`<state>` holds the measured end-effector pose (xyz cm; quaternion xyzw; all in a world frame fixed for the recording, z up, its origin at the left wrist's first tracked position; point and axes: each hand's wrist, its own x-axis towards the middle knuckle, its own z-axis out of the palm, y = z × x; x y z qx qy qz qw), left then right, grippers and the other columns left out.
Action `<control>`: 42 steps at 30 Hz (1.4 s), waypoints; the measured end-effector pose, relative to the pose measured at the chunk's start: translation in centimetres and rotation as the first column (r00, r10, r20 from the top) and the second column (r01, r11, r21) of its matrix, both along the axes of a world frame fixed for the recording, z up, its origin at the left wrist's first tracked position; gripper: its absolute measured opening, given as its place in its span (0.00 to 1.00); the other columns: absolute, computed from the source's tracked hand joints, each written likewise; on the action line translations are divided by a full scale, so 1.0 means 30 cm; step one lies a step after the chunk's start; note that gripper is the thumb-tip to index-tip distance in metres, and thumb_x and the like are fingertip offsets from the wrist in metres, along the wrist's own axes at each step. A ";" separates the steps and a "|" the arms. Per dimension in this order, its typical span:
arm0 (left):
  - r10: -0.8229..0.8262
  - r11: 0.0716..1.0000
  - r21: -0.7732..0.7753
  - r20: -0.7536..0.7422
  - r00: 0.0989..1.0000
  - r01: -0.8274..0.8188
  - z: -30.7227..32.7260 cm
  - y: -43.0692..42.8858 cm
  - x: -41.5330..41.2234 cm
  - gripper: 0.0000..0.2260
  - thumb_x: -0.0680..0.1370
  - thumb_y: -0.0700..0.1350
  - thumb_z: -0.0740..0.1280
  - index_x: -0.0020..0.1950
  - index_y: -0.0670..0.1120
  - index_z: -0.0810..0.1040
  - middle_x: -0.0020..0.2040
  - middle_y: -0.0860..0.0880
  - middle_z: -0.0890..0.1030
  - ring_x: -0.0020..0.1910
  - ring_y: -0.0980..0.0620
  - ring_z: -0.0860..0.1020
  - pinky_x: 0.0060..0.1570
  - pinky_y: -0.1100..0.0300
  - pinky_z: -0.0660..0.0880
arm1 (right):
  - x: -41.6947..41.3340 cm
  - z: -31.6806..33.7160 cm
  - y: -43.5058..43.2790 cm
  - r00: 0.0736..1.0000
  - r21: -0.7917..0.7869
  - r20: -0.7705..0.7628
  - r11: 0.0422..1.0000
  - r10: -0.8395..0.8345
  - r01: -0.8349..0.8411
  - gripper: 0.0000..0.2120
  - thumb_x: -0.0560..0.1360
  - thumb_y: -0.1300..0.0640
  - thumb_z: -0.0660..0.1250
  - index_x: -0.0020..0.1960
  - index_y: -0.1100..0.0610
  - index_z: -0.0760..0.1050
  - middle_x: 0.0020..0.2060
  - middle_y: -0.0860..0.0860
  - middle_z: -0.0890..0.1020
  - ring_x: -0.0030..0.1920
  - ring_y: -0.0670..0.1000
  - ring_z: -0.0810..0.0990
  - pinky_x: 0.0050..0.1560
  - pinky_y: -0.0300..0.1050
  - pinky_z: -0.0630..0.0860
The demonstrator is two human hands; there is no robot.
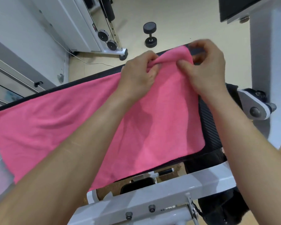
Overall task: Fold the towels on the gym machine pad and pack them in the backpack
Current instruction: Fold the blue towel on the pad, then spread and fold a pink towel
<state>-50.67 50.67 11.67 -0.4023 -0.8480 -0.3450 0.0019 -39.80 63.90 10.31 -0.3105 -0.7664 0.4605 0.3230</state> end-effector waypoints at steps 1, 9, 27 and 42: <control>0.027 0.999 0.035 -0.028 0.999 -0.026 -0.003 0.021 -0.009 0.06 0.77 0.47 0.66 0.51 0.46 0.79 0.39 0.56 0.78 0.42 0.52 0.75 0.43 0.56 0.69 | -0.015 0.012 0.027 0.999 0.105 0.052 0.994 -0.003 -0.002 0.19 0.69 0.54 0.71 0.60 0.53 0.74 0.43 0.42 0.79 0.43 0.44 0.79 0.50 0.42 0.76; 0.047 0.999 0.003 -0.501 0.864 -0.052 -0.080 0.057 -0.039 0.16 0.72 0.39 0.67 0.60 0.46 0.79 0.57 0.44 0.78 0.53 0.41 0.75 0.50 0.48 0.74 | -0.013 -0.037 0.076 0.940 0.397 0.336 0.914 -0.057 -0.086 0.25 0.77 0.45 0.63 0.70 0.55 0.63 0.48 0.55 0.81 0.48 0.61 0.78 0.45 0.52 0.72; -0.370 0.910 -0.341 -0.412 0.833 0.235 -0.367 -0.137 0.474 0.05 0.70 0.41 0.72 0.40 0.47 0.76 0.37 0.50 0.74 0.36 0.48 0.72 0.34 0.56 0.64 | 0.409 -0.253 -0.101 0.898 0.200 0.429 0.980 -0.098 0.012 0.07 0.77 0.50 0.66 0.49 0.54 0.73 0.30 0.47 0.75 0.33 0.55 0.76 0.37 0.56 0.75; 0.055 0.995 -0.088 0.082 0.995 -0.048 -0.315 -0.563 0.482 0.10 0.78 0.41 0.64 0.56 0.47 0.82 0.50 0.55 0.81 0.48 0.58 0.76 0.49 0.65 0.73 | 0.338 -0.239 -0.383 0.930 0.421 0.360 0.877 0.074 -0.233 0.17 0.70 0.67 0.70 0.58 0.62 0.76 0.49 0.59 0.76 0.48 0.60 0.75 0.42 0.55 0.76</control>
